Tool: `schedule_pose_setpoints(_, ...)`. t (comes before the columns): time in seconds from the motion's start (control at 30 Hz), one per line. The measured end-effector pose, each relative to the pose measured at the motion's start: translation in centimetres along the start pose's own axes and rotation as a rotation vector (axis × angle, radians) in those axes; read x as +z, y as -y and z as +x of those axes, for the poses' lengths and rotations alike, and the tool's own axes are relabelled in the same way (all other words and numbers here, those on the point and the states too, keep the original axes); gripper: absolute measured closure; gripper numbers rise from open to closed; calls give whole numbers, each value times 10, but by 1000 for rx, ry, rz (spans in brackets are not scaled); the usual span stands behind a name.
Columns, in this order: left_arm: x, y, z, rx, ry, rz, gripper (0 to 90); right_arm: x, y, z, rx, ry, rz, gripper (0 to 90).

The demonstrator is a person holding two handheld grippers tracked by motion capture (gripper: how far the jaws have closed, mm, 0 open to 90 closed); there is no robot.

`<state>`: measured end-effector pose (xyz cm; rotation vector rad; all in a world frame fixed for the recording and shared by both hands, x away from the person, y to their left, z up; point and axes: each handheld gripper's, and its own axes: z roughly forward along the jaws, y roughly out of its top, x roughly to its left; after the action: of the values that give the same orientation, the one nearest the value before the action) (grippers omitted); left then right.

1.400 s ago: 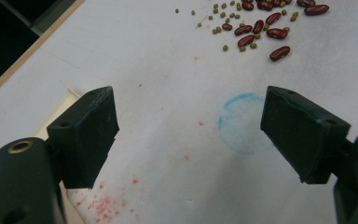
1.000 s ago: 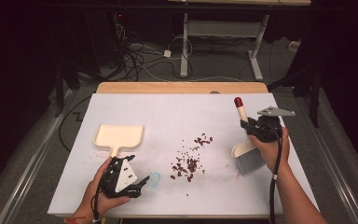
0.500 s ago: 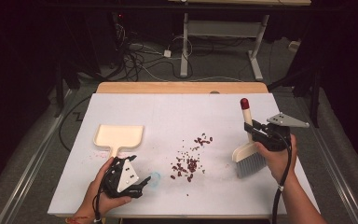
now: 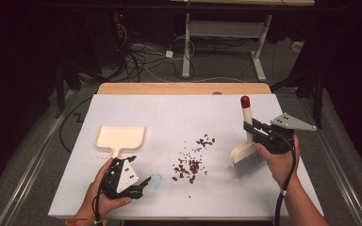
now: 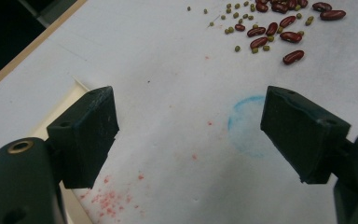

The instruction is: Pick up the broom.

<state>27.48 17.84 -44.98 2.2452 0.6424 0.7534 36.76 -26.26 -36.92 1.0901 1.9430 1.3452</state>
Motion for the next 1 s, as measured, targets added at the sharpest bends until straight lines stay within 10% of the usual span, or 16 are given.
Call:
schedule_pose_setpoints(0.43, -1, 3, 4, -10, 3, -15, 182, 45, -35, 33, 10, -42, -62, 707)
schedule_pose_setpoints(1.0, -2, 9, 10, -26, 16, -24, 182, 142, -55, 54, 75, 151, -126, 708)
